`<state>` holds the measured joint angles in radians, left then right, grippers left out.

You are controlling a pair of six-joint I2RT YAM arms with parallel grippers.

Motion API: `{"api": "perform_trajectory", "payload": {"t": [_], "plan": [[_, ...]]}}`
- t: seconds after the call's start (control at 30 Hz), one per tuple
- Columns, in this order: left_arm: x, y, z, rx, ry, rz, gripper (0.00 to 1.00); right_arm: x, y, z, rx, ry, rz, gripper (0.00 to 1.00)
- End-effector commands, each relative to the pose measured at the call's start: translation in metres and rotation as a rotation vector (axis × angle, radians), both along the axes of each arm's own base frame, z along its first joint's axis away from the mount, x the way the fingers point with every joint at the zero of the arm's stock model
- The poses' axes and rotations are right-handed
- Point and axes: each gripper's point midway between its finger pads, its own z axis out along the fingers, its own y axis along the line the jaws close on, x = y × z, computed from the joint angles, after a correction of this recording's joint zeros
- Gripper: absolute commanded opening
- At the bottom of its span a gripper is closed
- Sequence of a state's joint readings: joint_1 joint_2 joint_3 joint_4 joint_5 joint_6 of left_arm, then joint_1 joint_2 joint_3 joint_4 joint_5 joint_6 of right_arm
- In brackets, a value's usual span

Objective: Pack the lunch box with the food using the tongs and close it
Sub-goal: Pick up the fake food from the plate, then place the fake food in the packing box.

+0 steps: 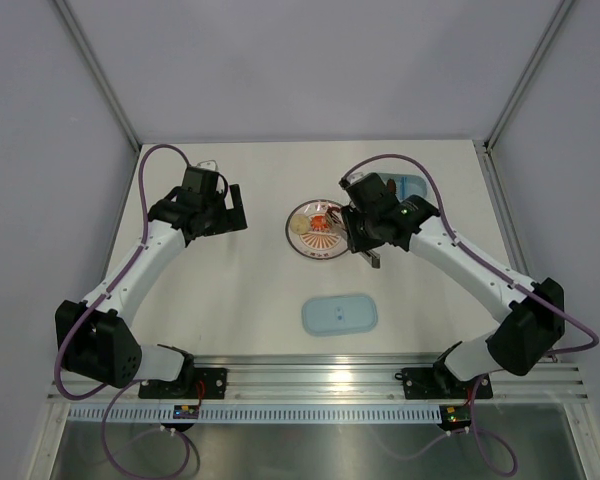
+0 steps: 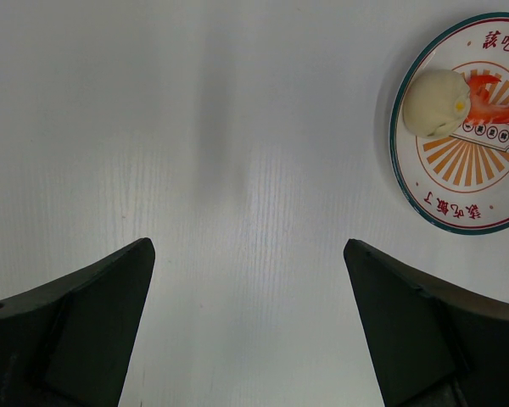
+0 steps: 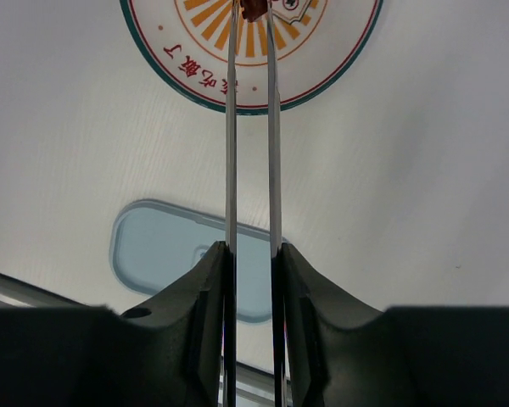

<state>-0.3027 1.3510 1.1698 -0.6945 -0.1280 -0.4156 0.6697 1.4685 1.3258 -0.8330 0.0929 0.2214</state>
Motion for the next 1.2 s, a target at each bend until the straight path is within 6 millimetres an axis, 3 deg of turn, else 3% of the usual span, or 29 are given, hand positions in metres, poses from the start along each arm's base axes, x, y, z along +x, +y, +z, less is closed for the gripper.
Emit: {"api": "perform_trajectory", "payload": {"t": [0.0, 0.13, 0.27, 0.5, 0.73, 0.9, 1.17], "plan": [[0.011, -0.001, 0.013, -0.01, -0.052, 0.003, 0.99, 0.019, -0.017, 0.036, -0.029, -0.126, -0.082, 0.16], [0.01, -0.002, 0.013, -0.014, -0.051, 0.002, 0.99, 0.045, -0.041, 0.046, -0.016, -0.159, -0.188, 0.15], [0.009, -0.002, 0.015, -0.011, -0.057, 0.0, 0.99, 0.079, -0.086, 0.055, 0.022, -0.175, -0.35, 0.15], [0.008, -0.001, 0.016, -0.012, -0.06, 0.0, 0.99, 0.117, -0.126, 0.035, -0.02, -0.135, -0.471, 0.15], [0.007, 0.0, 0.018, -0.01, -0.067, 0.003, 0.99, 0.131, -0.163, 0.02, -0.047, -0.123, -0.575, 0.15], [0.005, 0.0, 0.017, -0.011, -0.062, 0.002, 0.99, 0.132, -0.177, 0.013, -0.044, -0.118, -0.606, 0.15], [0.005, 0.0, 0.017, -0.011, -0.063, 0.001, 0.99, 0.145, -0.179, -0.004, -0.052, -0.083, -0.594, 0.17]]}}
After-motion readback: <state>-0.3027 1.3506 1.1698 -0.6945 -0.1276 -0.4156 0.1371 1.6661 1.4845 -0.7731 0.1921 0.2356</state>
